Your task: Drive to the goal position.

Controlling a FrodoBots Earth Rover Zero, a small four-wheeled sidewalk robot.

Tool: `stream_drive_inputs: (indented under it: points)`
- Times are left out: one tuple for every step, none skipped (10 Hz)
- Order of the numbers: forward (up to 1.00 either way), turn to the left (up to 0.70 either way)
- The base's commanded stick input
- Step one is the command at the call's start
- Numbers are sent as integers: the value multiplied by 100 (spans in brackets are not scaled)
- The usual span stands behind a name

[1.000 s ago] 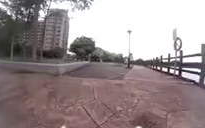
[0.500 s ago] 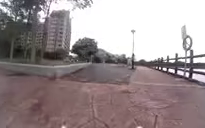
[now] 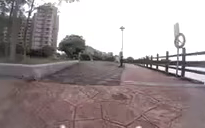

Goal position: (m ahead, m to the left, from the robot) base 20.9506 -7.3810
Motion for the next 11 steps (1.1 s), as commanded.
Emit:
stream_drive_inputs:
  points:
    - [100,7]
    - [100,7]
    - [100,7]
    - [100,7]
    - [100,-11]
    - [100,-33]
    - [100,-33]
    - [100,-33]
    - [100,-33]
    - [100,-33]
    - [100,-33]
